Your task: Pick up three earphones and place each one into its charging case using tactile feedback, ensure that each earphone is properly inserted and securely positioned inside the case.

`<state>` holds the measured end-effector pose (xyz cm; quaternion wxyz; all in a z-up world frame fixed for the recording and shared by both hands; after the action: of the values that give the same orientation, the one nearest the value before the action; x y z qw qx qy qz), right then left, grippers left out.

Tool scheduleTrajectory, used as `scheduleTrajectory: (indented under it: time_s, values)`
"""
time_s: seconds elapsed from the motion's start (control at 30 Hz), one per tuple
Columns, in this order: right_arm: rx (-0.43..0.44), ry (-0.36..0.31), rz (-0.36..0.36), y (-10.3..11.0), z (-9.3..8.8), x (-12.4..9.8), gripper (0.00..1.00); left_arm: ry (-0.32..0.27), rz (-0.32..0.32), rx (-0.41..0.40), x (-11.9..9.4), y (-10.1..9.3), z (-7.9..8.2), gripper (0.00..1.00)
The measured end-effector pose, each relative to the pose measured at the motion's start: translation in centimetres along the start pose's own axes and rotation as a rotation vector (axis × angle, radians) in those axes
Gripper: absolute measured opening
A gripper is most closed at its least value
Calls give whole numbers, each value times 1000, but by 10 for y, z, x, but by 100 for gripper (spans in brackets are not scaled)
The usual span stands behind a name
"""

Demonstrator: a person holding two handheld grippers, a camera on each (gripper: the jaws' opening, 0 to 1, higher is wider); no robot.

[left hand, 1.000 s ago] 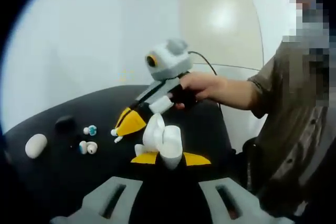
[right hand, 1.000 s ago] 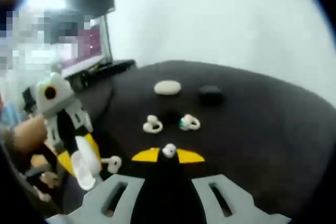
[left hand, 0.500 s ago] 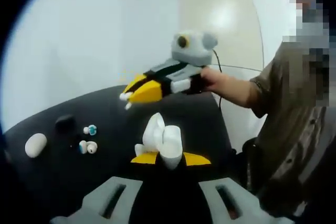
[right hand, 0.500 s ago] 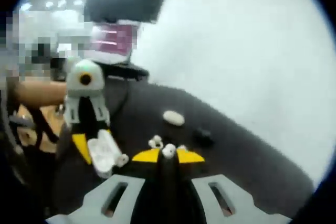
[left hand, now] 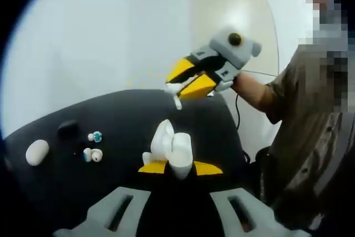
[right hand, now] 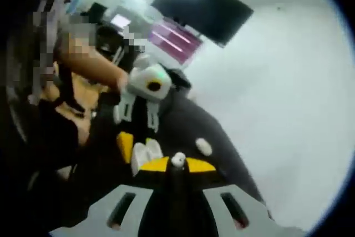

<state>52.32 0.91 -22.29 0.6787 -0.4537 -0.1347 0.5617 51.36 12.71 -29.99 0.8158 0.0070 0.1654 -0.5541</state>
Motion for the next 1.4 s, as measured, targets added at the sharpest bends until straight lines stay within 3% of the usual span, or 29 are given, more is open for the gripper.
scheduleTrajectory:
  time_s: [0.2, 0.37, 0.57, 0.87, 1.4]
  values:
    - [-222, 37, 55, 15, 12, 4, 12, 0, 2, 2, -1, 3, 0, 14]
    - [-421, 77, 114, 22, 12, 8, 12, 0, 3, 3, -2, 4, 0, 14]
    - [-557, 146, 165, 22, 8, 11, 12, 0, 3, 5, -1, 2, 0, 14]
    - [-606, 160, 230, 30, 4, 18, 12, 0, 2, 7, -1, 2, 0, 14]
    - [-610, 120, 250, 32, 5, 19, 12, 0, 3, 5, -1, 2, 0, 14]
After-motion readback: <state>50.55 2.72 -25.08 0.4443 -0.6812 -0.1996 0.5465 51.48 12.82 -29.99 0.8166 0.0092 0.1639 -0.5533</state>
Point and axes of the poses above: the point that each gripper's makers call its tool centre point, and the gripper's own axes: x roughly forward along the fingers, y roughly to its left, z roughly out of its top, the point moved 6 cm from there along -x, roughly backward along the fingers, and after that the axes turned 9 degrees about -x, right-handed, at the moved point
